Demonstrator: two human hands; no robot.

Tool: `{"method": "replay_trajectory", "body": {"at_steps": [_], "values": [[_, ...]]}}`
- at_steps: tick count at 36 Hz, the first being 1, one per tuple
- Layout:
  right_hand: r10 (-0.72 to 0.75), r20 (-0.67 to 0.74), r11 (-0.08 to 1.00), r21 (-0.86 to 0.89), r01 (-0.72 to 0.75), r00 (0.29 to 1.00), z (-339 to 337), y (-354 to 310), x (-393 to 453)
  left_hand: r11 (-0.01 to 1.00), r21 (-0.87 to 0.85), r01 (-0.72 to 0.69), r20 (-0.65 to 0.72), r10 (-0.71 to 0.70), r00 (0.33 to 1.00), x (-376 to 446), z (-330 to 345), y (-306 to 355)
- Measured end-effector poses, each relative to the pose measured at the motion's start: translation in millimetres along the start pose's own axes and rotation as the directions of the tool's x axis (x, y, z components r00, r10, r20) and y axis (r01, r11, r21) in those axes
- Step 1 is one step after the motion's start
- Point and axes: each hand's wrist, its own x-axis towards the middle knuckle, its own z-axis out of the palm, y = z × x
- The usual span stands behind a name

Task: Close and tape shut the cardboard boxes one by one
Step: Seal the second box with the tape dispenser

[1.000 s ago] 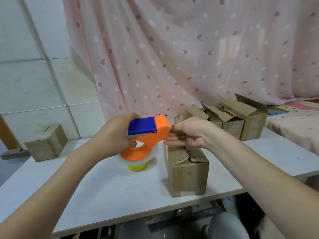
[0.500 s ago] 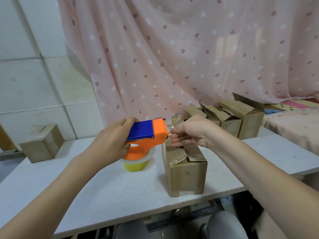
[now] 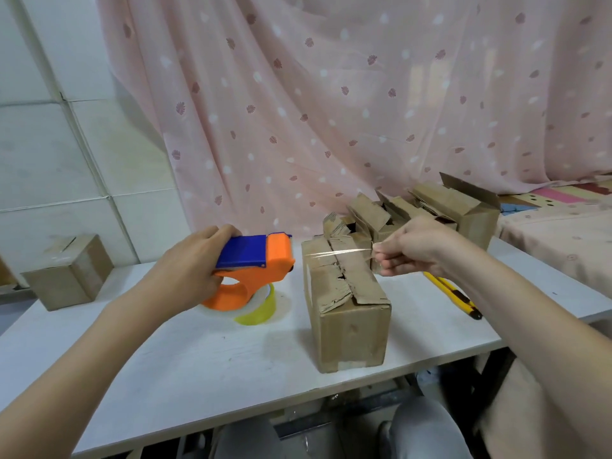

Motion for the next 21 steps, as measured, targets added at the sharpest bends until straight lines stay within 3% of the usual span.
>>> {"method": "replay_trajectory", "body": {"at_steps": [8,21], "values": [[0.083,0.108,0.996,0.004,-0.084,0.991,-9,2,-1,0.999,-0.024,-0.032,0.065,0.033,0.997,-1,8,1],[0.147,0.055,0.984,-0.109,-0.141,0.988,-18,5,4,0.999,-0.039,-0.02,0.1,0.024,0.995,0,17,10]]}}
